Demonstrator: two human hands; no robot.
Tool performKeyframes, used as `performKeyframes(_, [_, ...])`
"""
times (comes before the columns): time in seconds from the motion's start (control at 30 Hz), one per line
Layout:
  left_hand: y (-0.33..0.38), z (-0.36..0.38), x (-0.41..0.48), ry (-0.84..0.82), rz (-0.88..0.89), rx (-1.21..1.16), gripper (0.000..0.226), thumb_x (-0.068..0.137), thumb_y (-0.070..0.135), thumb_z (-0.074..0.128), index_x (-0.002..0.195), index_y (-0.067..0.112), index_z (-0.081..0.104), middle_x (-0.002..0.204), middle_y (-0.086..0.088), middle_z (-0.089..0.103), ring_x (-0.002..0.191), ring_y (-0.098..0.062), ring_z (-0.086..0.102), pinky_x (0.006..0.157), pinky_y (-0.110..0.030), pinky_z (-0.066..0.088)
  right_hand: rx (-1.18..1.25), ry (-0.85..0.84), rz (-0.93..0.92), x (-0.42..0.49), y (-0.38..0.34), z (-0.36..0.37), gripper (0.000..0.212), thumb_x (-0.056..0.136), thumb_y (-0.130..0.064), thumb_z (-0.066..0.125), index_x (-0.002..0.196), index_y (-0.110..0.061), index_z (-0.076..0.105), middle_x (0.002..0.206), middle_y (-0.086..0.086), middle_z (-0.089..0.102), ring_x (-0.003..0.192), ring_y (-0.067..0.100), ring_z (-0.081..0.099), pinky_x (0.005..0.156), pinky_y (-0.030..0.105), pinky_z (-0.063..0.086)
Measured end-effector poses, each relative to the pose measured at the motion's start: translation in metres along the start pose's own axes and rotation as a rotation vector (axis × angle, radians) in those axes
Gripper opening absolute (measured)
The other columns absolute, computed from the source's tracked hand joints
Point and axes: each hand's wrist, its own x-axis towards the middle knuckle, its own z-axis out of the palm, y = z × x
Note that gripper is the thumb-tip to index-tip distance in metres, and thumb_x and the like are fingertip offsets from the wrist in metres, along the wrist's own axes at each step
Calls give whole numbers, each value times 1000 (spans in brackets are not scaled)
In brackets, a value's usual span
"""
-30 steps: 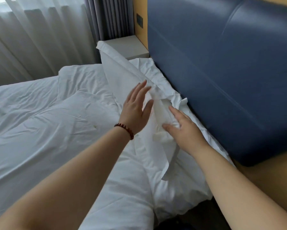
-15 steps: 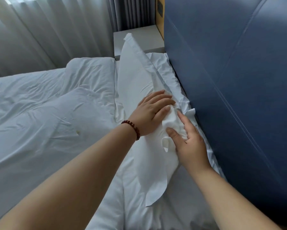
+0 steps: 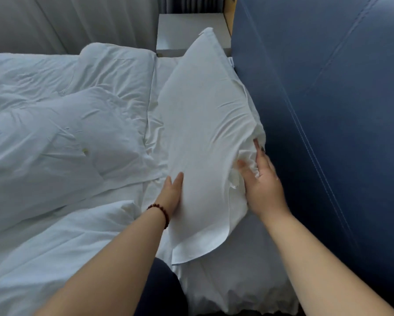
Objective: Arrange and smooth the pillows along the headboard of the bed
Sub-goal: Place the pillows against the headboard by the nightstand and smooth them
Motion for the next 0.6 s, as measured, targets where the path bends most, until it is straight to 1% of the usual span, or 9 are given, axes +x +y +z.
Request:
performKeyframes(0.03, [-3, 0, 4, -1, -42, -9, 81, 93, 69, 34, 158, 27, 10, 163, 3, 19, 150, -24, 19, 119, -42, 11, 9, -16, 22, 1, 0, -2, 94, 73, -80, 55, 152, -45, 21, 159, -12, 26, 143, 13, 31, 116, 39, 30])
performKeyframes(0.07, [-7, 0, 9, -10, -74, -14, 89, 88, 77, 35, 158, 29, 10, 163, 3, 21, 149, -26, 21, 120, -45, 12, -2, -32, 48, 2, 1, -4, 107, 62, -85, 59, 152, -45, 20, 158, -11, 27, 143, 14, 31, 116, 44, 31])
performKeyframes(0.1, [-10, 0, 14, -11, -102, -9, 99, 79, 86, 36, 158, 31, 11, 162, 2, 24, 148, -27, 24, 121, -48, 13, -22, -49, 79, 4, 2, -6, 118, 54, -84, 66, 153, -44, 17, 160, -9, 25, 144, 16, 29, 116, 47, 31])
performKeyframes(0.2, [-27, 0, 39, -25, -165, -21, 131, 45, 105, 40, 153, 34, 28, 153, 2, 42, 139, -28, 40, 117, -50, 25, -98, -87, 195, 10, 13, -6, 133, 52, -65, 81, 155, -41, 1, 163, -3, 13, 147, 23, 23, 117, 48, 29])
performKeyframes(0.27, [-42, 2, 61, -40, -242, -83, 135, 34, 105, 49, 148, 35, 39, 143, 4, 53, 130, -25, 50, 114, -47, 32, -116, -82, 258, 18, 26, -5, 141, 49, -59, 86, 155, -39, -6, 162, 1, 14, 146, 26, 26, 116, 48, 30])
performKeyframes(0.37, [-52, 3, 79, -89, -335, -208, 132, 32, 101, 59, 143, 33, 46, 140, 4, 57, 127, -23, 54, 114, -44, 33, -90, -37, 328, 31, 40, 0, 150, 41, -62, 86, 155, -37, -9, 159, 6, 23, 142, 27, 33, 113, 46, 35])
performKeyframes(0.47, [-28, 4, 61, -77, -274, -334, 122, 37, 96, 65, 137, 26, 53, 134, 4, 60, 123, -22, 56, 114, -43, 34, -97, 44, 329, 39, 52, 4, 141, 50, -53, 90, 156, -35, -2, 153, 8, 35, 137, 27, 41, 108, 46, 42])
performKeyframes(0.53, [-10, 7, 49, -9, -175, -388, 104, 54, 83, 72, 136, 21, 53, 127, 6, 62, 116, -20, 58, 108, -37, 39, -71, 112, 327, 41, 58, 6, 130, 56, -45, 91, 155, -33, 8, 146, 6, 44, 131, 27, 48, 100, 49, 49])
performKeyframes(0.6, [3, 9, 44, 83, -81, -455, 77, 71, 62, 77, 130, 18, 54, 121, 6, 63, 108, -17, 60, 97, -31, 44, -44, 174, 293, 42, 58, 7, 112, 65, -37, 89, 152, -27, 21, 134, 4, 54, 121, 26, 56, 94, 47, 53])
